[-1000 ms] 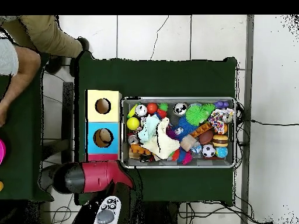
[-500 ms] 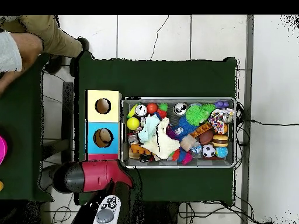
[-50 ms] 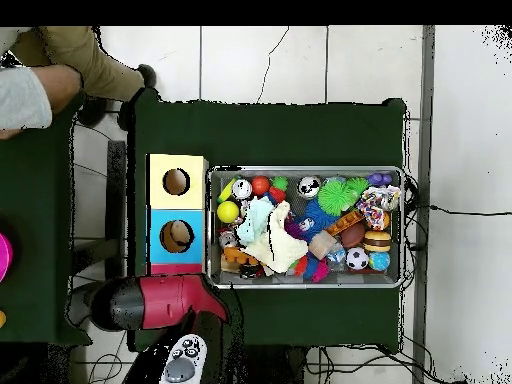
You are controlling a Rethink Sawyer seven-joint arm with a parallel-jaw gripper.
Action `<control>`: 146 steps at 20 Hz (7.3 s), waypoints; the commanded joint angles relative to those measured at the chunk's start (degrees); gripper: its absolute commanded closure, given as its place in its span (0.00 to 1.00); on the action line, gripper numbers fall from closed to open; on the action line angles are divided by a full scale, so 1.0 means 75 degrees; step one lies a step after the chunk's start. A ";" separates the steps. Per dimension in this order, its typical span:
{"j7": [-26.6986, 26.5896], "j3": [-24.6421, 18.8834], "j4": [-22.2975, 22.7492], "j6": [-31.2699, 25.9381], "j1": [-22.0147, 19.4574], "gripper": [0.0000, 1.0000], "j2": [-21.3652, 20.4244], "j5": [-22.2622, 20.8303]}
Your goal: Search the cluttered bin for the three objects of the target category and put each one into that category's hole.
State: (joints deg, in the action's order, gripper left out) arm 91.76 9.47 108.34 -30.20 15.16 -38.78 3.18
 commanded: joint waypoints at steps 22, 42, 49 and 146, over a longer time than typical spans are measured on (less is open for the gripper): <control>0.1068 -0.0402 -0.0480 0.0096 0.0071 0.00 0.0526 -0.0183; 0.0897 -0.0460 -0.0277 0.0233 -0.0111 1.00 0.0205 -0.0216; 0.0900 -0.0478 -0.0349 0.0029 -0.0121 1.00 0.0225 -0.0161; 0.0697 -0.0658 -0.0445 -0.0557 -0.0354 0.00 0.0076 -0.0286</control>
State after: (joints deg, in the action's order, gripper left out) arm 91.76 7.66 108.06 -31.19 13.94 -38.83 3.09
